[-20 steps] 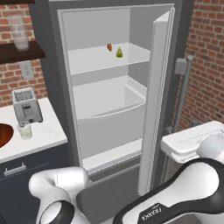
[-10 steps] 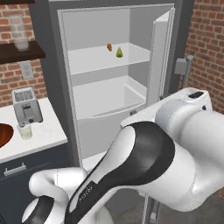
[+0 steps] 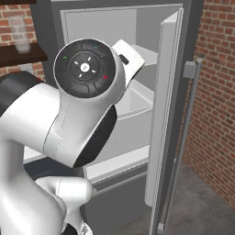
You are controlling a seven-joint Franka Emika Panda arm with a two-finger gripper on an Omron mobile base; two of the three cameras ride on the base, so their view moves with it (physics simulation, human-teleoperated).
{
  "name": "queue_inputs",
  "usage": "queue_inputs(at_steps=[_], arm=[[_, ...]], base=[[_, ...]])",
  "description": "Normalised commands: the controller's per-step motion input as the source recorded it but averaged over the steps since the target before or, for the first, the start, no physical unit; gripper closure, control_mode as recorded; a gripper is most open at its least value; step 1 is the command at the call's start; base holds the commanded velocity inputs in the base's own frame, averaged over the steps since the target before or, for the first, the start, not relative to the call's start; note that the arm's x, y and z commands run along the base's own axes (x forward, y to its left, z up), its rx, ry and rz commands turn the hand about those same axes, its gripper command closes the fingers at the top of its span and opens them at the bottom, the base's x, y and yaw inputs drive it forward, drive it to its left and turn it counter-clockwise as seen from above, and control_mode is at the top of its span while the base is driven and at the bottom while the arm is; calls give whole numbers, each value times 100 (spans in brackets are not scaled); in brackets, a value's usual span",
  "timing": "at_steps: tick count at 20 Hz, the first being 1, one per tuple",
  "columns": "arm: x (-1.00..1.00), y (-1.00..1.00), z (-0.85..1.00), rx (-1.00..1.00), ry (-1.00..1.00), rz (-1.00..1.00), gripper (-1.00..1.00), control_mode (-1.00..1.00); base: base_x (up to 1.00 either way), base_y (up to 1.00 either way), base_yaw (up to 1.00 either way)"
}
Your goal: Grab a lemon wedge from the fridge and one ice cube from the ice bowl, and put them in the glass of lemonade.
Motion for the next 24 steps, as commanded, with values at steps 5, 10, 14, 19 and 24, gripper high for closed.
queue_inputs(at_steps=[5, 10, 14, 19, 24], arm=[[93, 89, -40, -52, 5, -33, -100, -100], [100, 48, -27, -26, 5, -36, -100, -100], [79, -4, -30, -7, 0, -44, -100, -100], [8, -49, -10, -3, 0, -52, -100, -100], [13, -27, 1, -7, 4, -46, -100, -100]], base=[[0, 0, 0], [0, 0, 0], [0, 0, 0], [0, 0, 0], [0, 0, 0]])
